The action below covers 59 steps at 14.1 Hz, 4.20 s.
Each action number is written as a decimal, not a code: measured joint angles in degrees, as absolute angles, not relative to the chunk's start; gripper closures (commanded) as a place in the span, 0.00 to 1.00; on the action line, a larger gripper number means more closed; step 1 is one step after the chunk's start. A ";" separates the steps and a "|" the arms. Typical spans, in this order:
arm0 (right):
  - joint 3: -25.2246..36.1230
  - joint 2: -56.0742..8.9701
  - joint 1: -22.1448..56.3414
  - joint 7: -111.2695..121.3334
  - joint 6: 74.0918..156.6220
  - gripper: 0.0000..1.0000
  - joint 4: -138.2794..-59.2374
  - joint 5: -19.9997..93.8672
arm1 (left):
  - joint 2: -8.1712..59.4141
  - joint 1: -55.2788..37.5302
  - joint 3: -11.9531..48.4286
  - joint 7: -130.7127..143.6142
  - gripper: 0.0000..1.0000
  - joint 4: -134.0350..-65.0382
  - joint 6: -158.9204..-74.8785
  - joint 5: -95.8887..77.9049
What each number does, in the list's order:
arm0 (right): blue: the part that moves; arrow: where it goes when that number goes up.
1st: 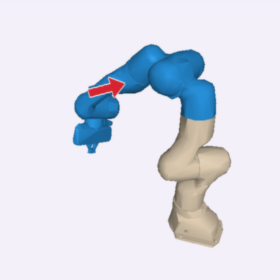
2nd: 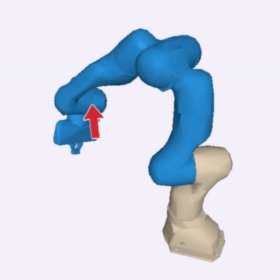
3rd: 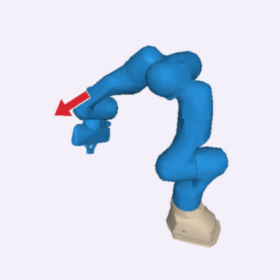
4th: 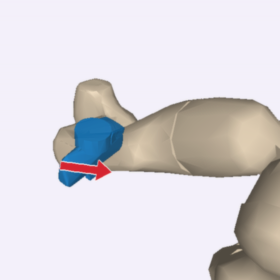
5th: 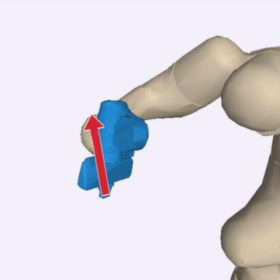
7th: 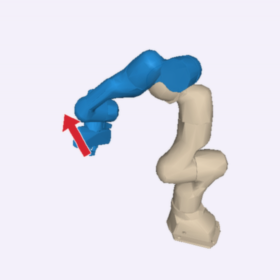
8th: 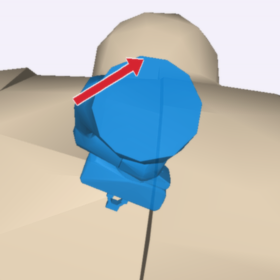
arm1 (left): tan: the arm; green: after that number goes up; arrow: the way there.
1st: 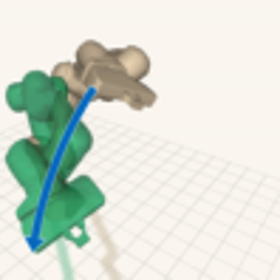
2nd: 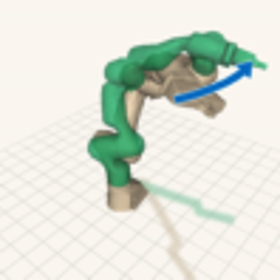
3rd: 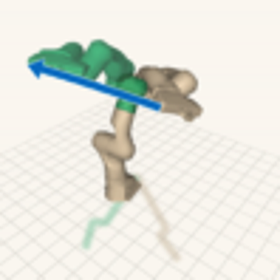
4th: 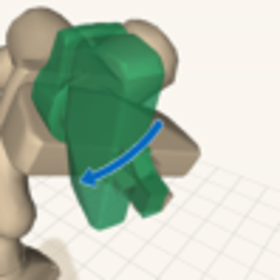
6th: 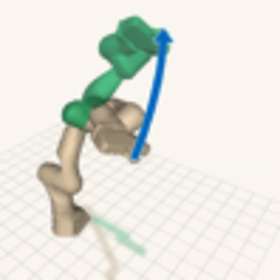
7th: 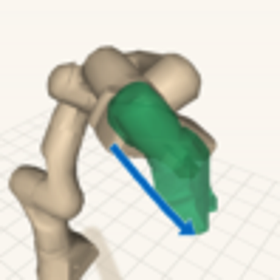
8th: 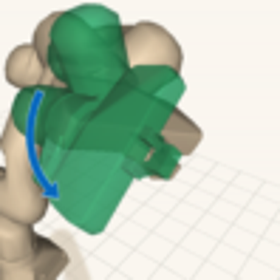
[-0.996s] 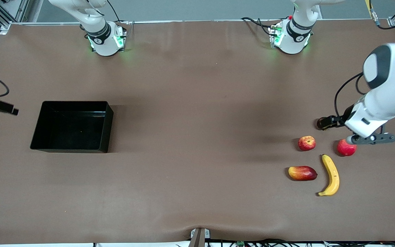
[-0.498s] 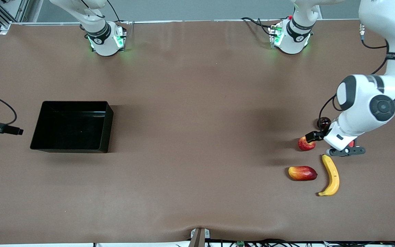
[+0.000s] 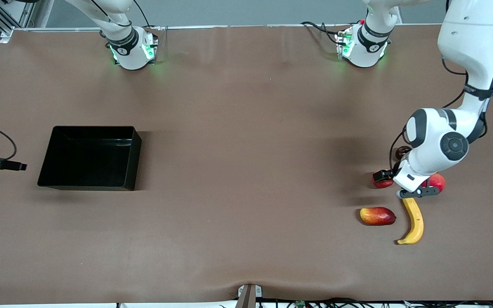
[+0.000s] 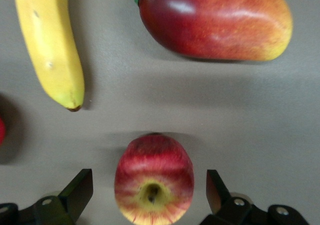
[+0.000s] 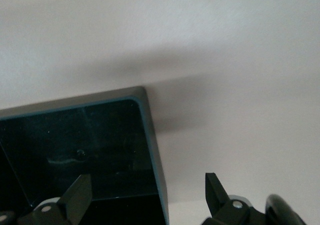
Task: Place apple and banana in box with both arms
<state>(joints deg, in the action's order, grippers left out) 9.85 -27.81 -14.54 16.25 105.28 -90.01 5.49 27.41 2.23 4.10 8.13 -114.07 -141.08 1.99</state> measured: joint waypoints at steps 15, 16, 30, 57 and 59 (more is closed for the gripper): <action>9.41 -28.73 -15.75 29.74 123.60 1.00 -108.31 8.02 | 25.43 0.56 4.55 10.23 1.00 -108.31 -134.55 1.99; 9.38 -28.72 -15.73 29.89 123.11 1.00 -108.22 8.02 | 24.41 0.50 4.60 10.27 1.00 -107.60 -132.42 1.99; 7.66 -27.07 -4.30 24.73 89.64 1.00 -92.35 14.34 | 15.01 -2.67 8.85 19.10 1.00 -102.12 -113.15 5.44; 6.79 -40.28 39.12 -22.10 126.27 1.00 -89.45 29.02 | 24.65 -14.58 24.35 55.78 1.00 -96.22 -117.52 4.74; 6.92 -41.07 40.25 -23.46 127.73 0.01 -89.06 29.00 | 27.40 -14.67 24.14 56.49 1.00 -96.18 -117.94 4.75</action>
<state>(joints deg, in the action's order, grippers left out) 6.92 -41.07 40.25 -23.46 127.73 -89.06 29.00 27.40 -14.67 24.14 56.49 -96.18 -117.94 4.75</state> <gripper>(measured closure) 0.952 0.322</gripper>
